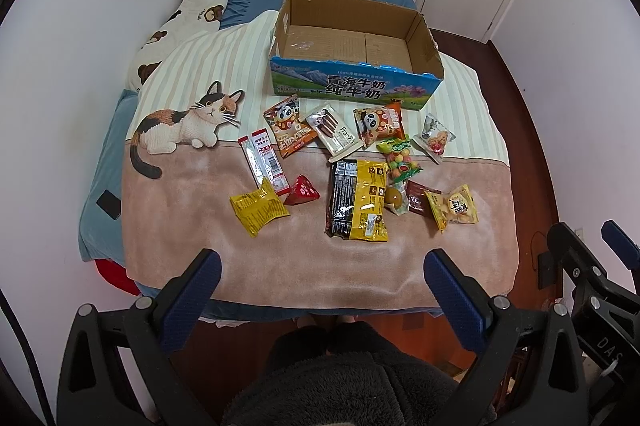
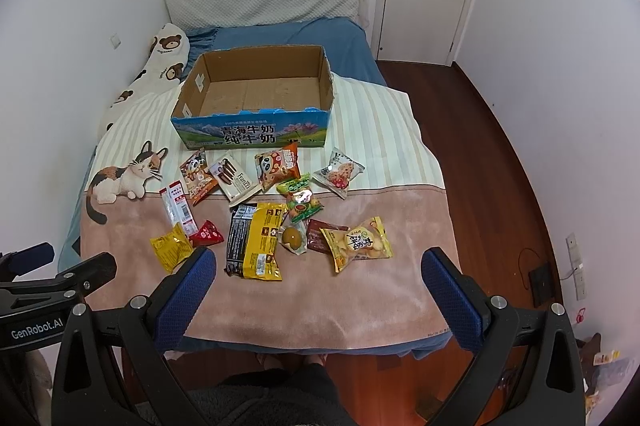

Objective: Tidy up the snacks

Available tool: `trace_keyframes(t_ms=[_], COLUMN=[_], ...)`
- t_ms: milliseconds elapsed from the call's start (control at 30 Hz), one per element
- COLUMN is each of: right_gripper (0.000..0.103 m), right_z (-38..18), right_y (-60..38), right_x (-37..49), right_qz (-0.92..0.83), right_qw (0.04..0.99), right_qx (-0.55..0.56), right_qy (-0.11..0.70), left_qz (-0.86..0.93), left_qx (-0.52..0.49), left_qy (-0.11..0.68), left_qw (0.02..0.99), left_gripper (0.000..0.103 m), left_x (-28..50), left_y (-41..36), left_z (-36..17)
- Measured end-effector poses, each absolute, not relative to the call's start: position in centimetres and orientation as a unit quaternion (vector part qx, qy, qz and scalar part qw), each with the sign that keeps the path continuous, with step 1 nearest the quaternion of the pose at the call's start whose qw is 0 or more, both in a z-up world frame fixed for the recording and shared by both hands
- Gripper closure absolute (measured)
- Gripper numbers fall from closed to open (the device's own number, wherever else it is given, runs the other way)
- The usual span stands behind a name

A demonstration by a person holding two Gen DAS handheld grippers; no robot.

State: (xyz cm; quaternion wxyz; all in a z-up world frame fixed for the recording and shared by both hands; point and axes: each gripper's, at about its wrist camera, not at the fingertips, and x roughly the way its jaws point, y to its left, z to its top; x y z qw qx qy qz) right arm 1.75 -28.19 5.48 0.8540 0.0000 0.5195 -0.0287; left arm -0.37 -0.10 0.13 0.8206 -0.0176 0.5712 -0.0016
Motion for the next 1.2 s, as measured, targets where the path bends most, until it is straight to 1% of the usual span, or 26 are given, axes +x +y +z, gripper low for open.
trace_keyframes(t_ms=[1000,1200], right_gripper=[0.0,0.0], right_z=[6.18,5.61], right_y=[-28.23,-28.48], right_x=[1.55,2.1], right_qz=[-0.025,-0.02], right_qw=[0.858,0.853], right_qx=[-0.002,0.001], right_qy=[0.512,0.521], left_qz=[-0.003,0.0], left_qx=[-0.02,-0.021], left_qy=[0.57,0.568], left_qw=[0.821,0.823], left_gripper=[0.0,0.0], left_x=[-0.51,-0.44], left_y=[0.03,0.0], left_z=[0.31,0.14])
